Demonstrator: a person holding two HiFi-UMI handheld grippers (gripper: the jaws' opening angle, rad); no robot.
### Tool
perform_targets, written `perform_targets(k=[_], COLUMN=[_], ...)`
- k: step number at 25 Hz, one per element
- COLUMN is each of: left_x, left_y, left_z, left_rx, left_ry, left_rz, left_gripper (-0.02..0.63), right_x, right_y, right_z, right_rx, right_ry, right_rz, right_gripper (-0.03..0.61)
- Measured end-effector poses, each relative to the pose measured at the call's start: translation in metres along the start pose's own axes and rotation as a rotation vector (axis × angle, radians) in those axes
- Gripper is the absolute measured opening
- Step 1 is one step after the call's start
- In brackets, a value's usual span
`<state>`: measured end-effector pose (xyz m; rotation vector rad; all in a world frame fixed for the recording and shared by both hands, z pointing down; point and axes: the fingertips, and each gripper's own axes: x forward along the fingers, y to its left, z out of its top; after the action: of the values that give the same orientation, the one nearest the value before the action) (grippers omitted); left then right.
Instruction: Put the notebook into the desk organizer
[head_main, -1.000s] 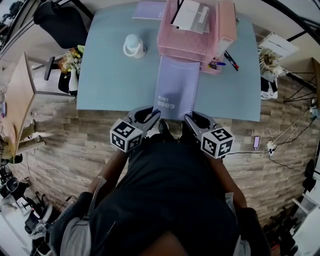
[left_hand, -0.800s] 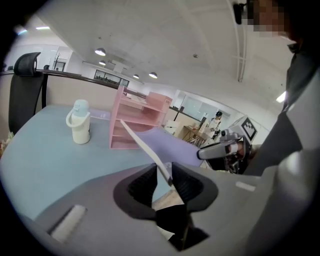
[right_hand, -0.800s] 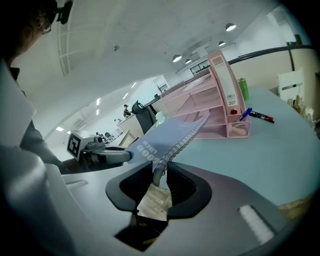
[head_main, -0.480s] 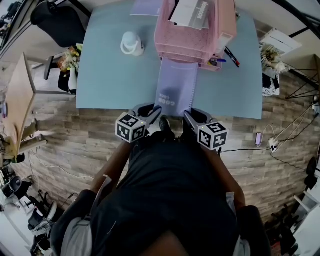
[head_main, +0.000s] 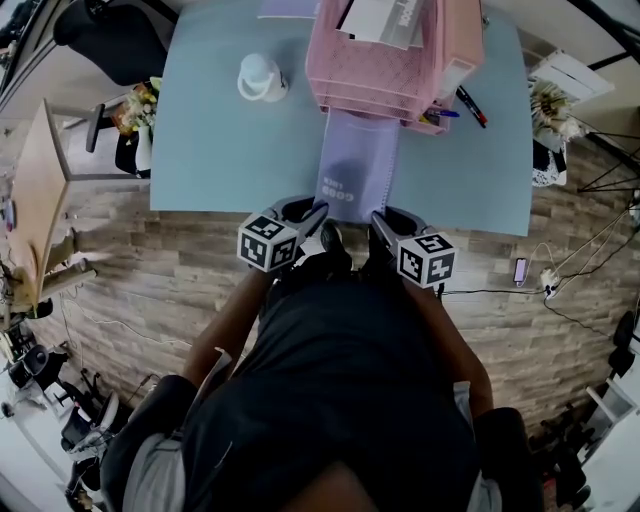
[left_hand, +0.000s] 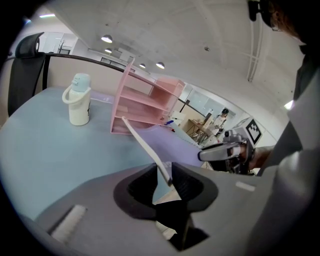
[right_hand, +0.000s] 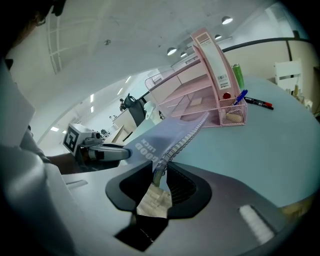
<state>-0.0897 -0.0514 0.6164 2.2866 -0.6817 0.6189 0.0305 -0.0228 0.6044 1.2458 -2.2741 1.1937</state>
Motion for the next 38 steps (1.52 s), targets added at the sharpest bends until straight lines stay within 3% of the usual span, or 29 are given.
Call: perform_targets(k=[9,38], left_x=[0.009,0.08], left_y=[0.007,0.057], left_z=[-0.015,0.038], left_rx=[-0.074,-0.121], left_ry=[0.019,0.024], left_rz=[0.0,0.034], left_gripper=[0.15,0.15], right_x=[0.005,0.05], right_y=[-0.008,-0.085], right_z=[-0.008,0.047], right_rx=[0.009,0.051], right_ry=[0.026,0.041], right_rz=[0.009,-0.029], right_gripper=[0.091,0.092])
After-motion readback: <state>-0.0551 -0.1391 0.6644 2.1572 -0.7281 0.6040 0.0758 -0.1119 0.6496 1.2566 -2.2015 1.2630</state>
